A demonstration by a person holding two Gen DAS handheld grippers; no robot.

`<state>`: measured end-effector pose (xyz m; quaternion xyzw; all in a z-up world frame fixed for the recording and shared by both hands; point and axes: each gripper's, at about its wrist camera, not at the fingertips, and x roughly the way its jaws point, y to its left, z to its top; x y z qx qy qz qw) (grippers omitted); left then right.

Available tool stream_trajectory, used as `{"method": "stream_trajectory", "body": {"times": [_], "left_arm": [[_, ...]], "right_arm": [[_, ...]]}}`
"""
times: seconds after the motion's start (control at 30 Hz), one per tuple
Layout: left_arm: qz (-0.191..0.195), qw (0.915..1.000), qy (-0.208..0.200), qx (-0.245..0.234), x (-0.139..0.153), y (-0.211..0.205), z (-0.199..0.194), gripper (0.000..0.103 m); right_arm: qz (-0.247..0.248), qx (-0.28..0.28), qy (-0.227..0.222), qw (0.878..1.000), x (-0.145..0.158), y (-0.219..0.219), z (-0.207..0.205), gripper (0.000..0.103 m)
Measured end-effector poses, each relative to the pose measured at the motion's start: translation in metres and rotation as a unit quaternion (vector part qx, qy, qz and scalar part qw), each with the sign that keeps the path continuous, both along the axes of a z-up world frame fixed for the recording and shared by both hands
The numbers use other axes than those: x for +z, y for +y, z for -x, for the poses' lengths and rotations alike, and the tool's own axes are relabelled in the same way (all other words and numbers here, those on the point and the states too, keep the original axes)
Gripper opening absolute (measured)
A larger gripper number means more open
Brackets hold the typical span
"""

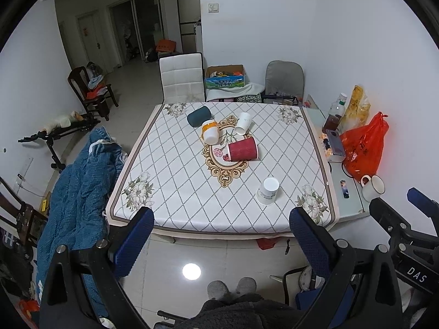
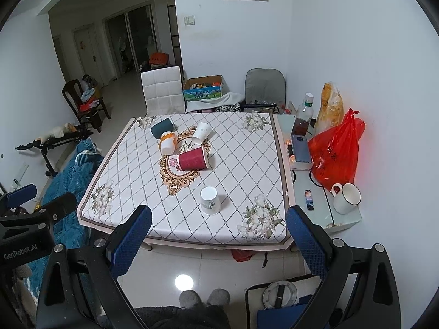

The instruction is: Flip cup upside down

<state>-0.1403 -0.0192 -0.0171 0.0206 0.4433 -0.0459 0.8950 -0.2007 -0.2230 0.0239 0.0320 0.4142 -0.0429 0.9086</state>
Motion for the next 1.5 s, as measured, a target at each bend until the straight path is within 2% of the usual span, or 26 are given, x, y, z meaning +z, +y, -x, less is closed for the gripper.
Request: {"method": "stream_trajectory", "body": {"times": [1.5], "left_arm": [[-0.007, 1.0000, -0.006, -0.003, -0.0017, 0.0000, 0.0036, 0.101]], "right_arm": [[-0.011, -0.011, 0.003, 1.000, -0.0032, -0.0061, 0.0036, 0.100]]}}
